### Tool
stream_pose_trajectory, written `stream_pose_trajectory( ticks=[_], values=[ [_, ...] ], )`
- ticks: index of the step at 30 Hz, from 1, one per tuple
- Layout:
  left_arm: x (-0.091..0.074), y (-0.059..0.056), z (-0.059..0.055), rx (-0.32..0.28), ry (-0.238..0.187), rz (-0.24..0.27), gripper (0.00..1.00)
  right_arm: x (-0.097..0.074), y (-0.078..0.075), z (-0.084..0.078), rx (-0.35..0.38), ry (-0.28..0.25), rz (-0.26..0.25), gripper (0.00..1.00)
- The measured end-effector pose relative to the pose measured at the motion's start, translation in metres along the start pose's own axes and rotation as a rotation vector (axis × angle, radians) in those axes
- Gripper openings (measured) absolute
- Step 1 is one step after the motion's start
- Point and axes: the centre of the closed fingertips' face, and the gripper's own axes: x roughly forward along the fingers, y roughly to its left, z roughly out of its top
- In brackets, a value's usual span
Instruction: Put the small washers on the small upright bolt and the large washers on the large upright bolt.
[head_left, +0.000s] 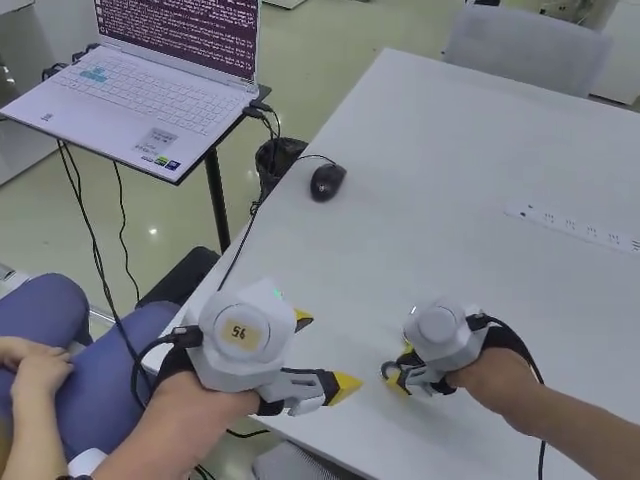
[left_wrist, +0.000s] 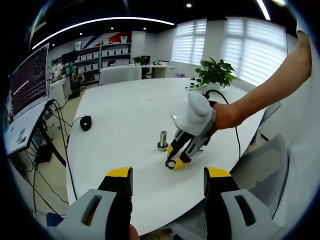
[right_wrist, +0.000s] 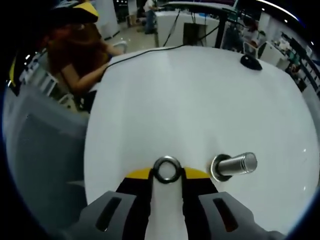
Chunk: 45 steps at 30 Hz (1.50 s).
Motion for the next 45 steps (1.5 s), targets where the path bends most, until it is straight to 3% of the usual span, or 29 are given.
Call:
stream_pose_trajectory(
  ticks=[14,17,22,28,33,45],
  values=[
    [0.003,0.001,0.001,0.001,0.002,-0.004,0.57,-0.02,-0.006,-0.003,0.07,-0.056,-0.049,0.23],
    [0.003,0.001,0.001,0.004,0.003,-0.006,0.57,-0.03,-0.012,-0.005,0.075,-0.069,-0.075,0.23],
    [0.007,-0.001,0.002,0.0,0.001,-0.011,0.57,-0.054,-0.022,-0.003,0.136,-0.133,-0.127,0.23],
    [0.013,-0.005,0.004,0.008,0.002,-0.024,0.57,-0.074,-0.035,-0.006,0.146,-0.153,-0.179,0.23],
    [0.015,-0.006,0.007,0.014,-0.001,-0.031,0.57,-0.085,-0.05,0.002,0.153,-0.176,-0.21,0.23],
    [0.01,-0.002,0.008,0.01,-0.003,-0.018,0.57,-0.077,-0.066,0.026,0.111,-0.166,-0.2,0.23]
  ],
)
